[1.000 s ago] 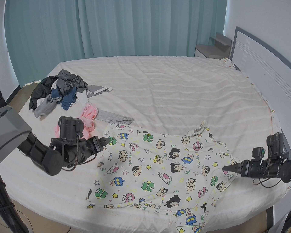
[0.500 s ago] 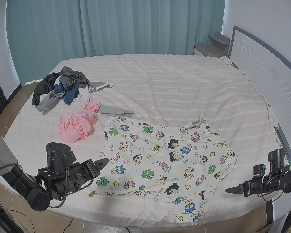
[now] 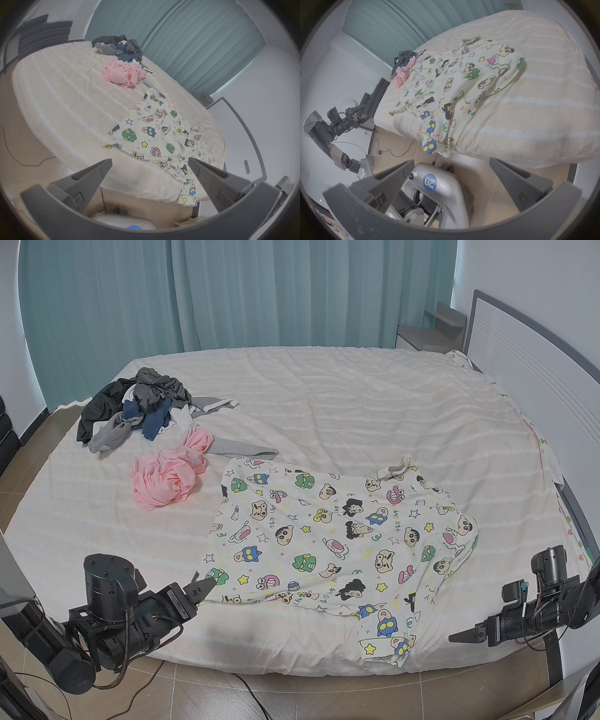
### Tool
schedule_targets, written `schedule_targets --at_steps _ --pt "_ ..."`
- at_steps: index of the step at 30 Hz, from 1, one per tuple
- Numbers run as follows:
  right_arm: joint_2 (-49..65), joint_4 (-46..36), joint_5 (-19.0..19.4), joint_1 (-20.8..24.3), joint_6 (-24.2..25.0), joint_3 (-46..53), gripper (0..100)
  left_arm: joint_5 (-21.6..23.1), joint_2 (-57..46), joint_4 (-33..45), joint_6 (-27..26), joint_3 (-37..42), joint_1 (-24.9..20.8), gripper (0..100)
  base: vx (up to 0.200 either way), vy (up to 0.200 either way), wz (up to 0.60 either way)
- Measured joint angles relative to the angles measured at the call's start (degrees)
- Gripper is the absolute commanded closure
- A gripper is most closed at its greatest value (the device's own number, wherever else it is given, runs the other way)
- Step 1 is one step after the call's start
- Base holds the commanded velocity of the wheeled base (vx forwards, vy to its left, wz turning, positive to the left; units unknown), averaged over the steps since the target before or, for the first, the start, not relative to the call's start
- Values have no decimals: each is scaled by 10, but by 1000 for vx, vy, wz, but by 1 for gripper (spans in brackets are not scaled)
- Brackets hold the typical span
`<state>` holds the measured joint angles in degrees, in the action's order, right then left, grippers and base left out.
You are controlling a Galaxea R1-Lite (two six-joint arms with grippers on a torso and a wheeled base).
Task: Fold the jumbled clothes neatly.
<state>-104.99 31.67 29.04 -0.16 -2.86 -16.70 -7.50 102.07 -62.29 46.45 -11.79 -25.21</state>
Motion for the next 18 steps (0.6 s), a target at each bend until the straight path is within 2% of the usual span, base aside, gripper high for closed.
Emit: schedule_targets --at_steps 7,12,18 --pt "-55 0 6 34 2 -34 0 0 5 -1 33 4 -2 0 0 0 0" --pt "-95 2 19 77 42 -43 0 0 10 -1 36 7 -3 0 0 0 0" --pt "-124 25 41 88 51 -55 0 0 17 -4 37 9 -3 0 0 0 0"
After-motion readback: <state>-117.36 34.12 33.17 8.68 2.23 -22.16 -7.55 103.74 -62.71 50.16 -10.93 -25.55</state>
